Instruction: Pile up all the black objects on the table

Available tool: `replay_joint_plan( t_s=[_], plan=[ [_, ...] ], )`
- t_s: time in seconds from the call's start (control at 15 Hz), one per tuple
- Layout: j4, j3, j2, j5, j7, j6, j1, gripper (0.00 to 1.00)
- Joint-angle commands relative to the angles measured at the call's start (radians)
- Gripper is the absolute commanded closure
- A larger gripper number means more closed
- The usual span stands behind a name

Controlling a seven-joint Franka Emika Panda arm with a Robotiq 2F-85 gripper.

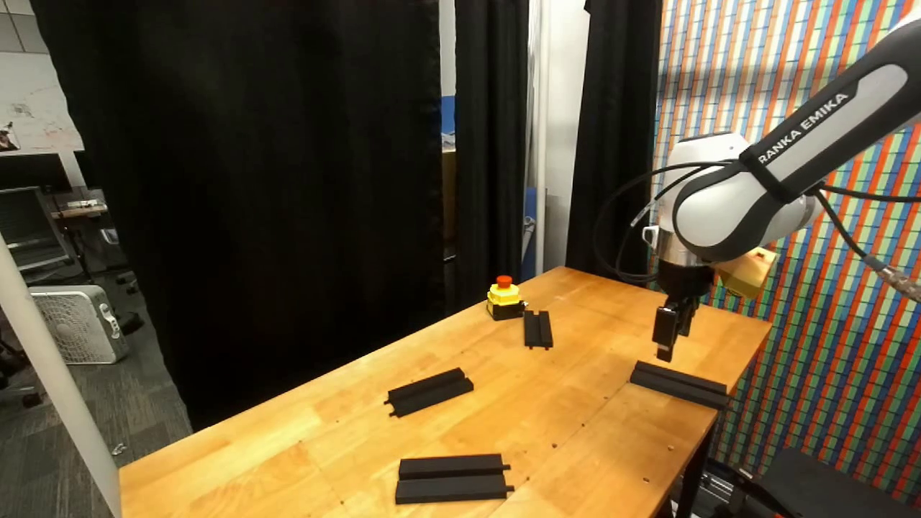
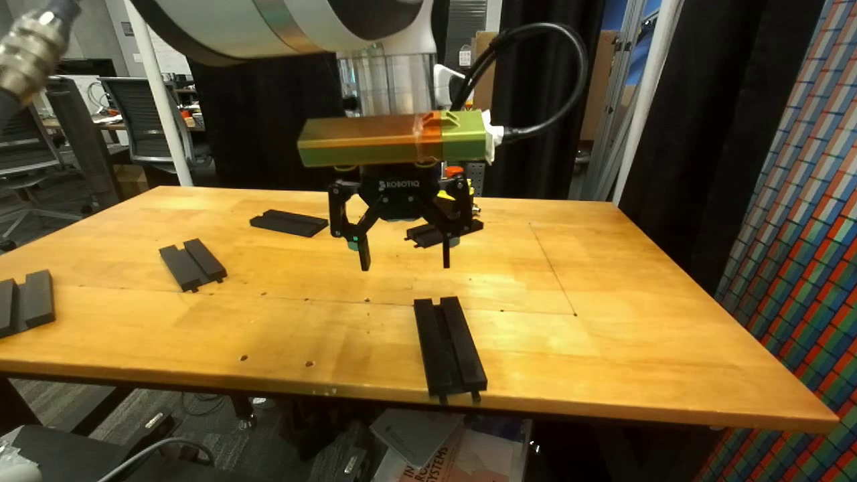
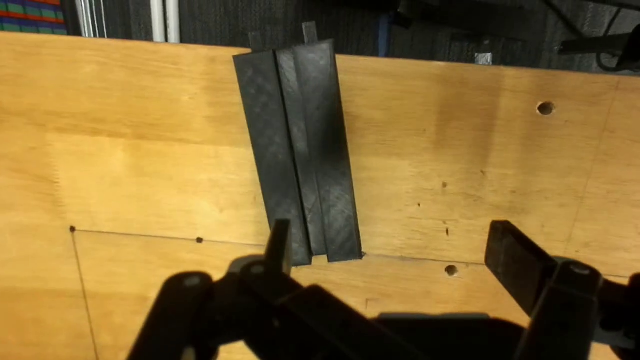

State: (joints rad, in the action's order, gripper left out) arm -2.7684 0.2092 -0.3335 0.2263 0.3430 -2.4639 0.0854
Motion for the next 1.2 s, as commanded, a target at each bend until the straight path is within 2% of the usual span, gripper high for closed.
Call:
replay_joint_plan(
  t_s=[0.0, 0.33, 0.67, 0.87, 1.13],
  plan=[
    [0.0, 0.033, 0.092, -0.022, 0.088, -0.093, 0.016, 0.0],
    [0.0, 0.066, 0.217, -0.051, 0.199, -0.2, 0.034, 0.0],
    [0.0, 0.06, 0.315, -0.174, 0.353, -0.287, 0.049, 0.0],
    [0.001, 0.046, 0.349, -0.217, 0.414, -0.327, 0.07, 0.0],
    [0.002, 0.041, 0.348, -0.198, 0.442, -0.343, 0.095, 0.0]
  ],
)
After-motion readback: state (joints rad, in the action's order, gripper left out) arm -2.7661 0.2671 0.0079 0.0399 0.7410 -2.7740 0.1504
